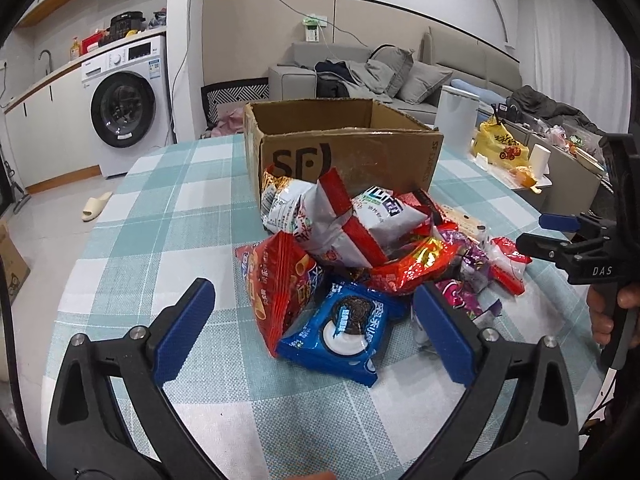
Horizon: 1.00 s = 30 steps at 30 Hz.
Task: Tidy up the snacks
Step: 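Grasp the blue Oreo pack with the left tool while the right tool grasps the white balloon-glue bag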
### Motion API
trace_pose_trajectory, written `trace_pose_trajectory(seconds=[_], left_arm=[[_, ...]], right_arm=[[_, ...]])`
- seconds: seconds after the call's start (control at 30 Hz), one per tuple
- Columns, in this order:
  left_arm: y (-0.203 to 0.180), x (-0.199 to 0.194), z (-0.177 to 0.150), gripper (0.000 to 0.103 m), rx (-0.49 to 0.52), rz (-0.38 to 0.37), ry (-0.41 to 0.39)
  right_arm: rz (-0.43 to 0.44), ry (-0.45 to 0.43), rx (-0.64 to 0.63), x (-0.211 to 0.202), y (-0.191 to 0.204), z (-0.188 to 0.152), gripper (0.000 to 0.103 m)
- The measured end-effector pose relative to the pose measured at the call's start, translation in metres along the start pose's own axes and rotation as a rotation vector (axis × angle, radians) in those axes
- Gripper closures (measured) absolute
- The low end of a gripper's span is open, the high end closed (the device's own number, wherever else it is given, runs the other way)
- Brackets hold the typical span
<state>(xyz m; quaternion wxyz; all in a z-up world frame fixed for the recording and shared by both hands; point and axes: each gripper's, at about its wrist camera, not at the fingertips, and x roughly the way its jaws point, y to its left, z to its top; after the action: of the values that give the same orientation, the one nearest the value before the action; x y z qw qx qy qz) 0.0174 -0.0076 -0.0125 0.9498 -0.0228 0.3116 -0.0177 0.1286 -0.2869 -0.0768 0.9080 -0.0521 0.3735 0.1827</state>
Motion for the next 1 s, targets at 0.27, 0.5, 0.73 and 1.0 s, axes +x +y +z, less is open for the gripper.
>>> trace_pose_trajectory(seconds=[0.27,0.5,0.73,1.0], left_arm=[[-0.003,0.007,-0.006,0.01,0.029,-0.023,0.052],[-0.011,0.017,-0.014,0.018,0.076,-0.04,0.122],[-0.012,0.025,-0.017,0.036,0.072,-0.088,0.172],[-0.014,0.029,-0.017,0.047,0.086,-0.123,0.192]], right_arm=[[0.01,0.064,-0.006,0.008,-0.007,-0.007,0.005],[0.028,0.116,0.001,0.017,-0.01,-0.011,0.017],[0.052,0.139,-0.031,0.022,0.0,-0.012,0.021],[0.061,0.164,-0.06,0.027,0.005,-0.016,0.026]])
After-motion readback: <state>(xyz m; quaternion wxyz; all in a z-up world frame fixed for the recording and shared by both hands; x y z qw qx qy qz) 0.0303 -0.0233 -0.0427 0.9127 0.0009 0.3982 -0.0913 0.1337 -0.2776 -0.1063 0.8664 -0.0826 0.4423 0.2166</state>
